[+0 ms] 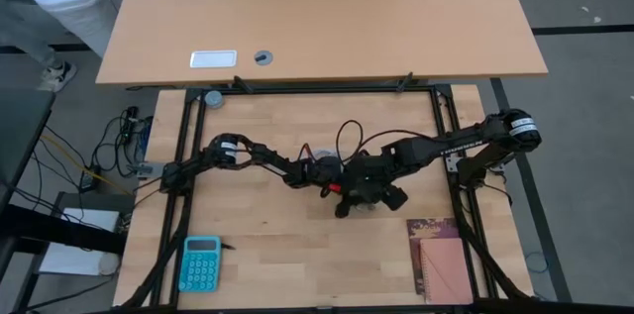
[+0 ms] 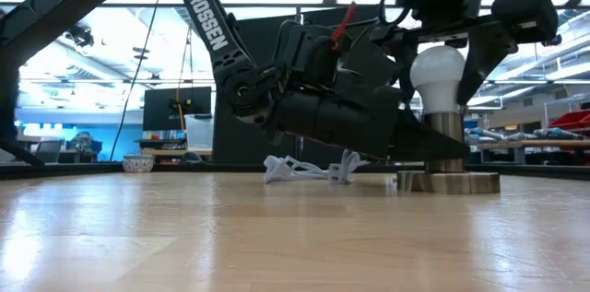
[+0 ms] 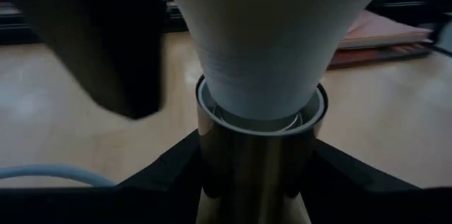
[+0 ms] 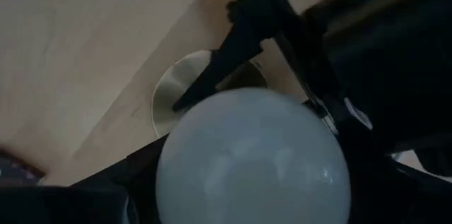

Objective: Screw lightbulb
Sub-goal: Insert the white lightbulb into the lamp socket

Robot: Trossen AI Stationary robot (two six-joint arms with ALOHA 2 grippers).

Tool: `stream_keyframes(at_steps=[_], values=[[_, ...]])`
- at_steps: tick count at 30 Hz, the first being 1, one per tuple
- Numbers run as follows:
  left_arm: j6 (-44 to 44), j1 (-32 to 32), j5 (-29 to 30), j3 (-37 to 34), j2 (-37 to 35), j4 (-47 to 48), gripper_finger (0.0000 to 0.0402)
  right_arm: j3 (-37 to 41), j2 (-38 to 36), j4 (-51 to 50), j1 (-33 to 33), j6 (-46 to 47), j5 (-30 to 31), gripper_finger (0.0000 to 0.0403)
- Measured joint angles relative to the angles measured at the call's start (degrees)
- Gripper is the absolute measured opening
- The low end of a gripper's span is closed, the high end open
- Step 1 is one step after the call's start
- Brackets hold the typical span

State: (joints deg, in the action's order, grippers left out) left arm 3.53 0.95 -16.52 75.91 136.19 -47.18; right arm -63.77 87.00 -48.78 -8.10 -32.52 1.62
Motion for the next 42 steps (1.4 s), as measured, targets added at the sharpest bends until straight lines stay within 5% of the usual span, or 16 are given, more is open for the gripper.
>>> stream_keyframes(at_steps=[8, 30, 42], values=[[0.59, 1.11, -10.12, -0.08, 0.1, -0.19, 0.0198, 0.0, 0.04, 2.11, -1.78, -4.45, -1.52, 0.031], [-0.97, 1.24, -15.14, -0.07, 0.1, -0.41, 0.0198, -0.02, 0.04, 5.51, -3.27, -8.64, -1.49, 0.0309], [-0.9, 1.2, -13.71, -0.05, 0.1, -0.46, 0.0198, -0.02, 0.04, 4.84, -2.49, -1.35, -2.92, 0.0309]])
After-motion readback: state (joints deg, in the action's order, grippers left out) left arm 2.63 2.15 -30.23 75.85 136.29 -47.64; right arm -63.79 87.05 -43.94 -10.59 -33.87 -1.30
